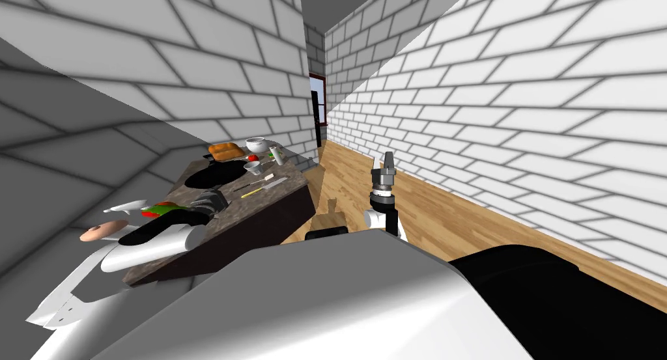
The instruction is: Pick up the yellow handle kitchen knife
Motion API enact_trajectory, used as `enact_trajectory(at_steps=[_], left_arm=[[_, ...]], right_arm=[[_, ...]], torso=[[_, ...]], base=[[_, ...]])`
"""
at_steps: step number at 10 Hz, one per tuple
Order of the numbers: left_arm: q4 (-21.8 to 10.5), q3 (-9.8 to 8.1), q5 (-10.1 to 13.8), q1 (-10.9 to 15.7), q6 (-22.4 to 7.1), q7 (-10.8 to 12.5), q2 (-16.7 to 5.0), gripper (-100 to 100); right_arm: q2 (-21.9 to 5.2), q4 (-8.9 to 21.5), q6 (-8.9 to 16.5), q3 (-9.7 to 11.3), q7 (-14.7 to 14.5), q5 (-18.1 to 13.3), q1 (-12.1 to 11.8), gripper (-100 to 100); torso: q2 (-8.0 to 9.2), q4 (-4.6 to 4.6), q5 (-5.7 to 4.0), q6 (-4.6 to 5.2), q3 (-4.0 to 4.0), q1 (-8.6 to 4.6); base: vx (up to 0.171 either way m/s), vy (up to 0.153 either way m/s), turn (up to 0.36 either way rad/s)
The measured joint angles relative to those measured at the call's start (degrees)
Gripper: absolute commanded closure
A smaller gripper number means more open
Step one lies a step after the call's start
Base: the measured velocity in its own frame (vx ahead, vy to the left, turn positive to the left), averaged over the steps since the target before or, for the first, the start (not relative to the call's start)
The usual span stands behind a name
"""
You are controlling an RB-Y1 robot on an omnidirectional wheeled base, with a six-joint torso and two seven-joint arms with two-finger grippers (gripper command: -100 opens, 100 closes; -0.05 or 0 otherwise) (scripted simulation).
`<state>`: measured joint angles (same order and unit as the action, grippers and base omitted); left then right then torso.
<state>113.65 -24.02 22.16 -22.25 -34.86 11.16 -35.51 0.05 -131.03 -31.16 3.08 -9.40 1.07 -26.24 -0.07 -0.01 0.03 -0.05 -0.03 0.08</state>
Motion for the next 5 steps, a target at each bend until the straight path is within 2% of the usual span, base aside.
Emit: enact_trajectory(at_steps=[2,5], left_arm=[[-0.8,-1.03,1.7,-0.2,-3.3,0.9,-1.1,-100],[-2.0,-2.28,4.1,-0.2,-7.7,1.9,-2.8,-100]], right_arm=[[0.0,0.0,0.0,0.0,0.0,0.0,0.0,0],[0.0,0.0,0.0,0.0,0.0,0.0,0.0,0]], torso=[[-0.03,-0.01,0.0,0.01,-0.02,0.01],[-0.07,-0.02,0.0,0.01,-0.04,0.0]], base=[[0.007,0.008,-0.048],[0.022,0.006,-0.154]])
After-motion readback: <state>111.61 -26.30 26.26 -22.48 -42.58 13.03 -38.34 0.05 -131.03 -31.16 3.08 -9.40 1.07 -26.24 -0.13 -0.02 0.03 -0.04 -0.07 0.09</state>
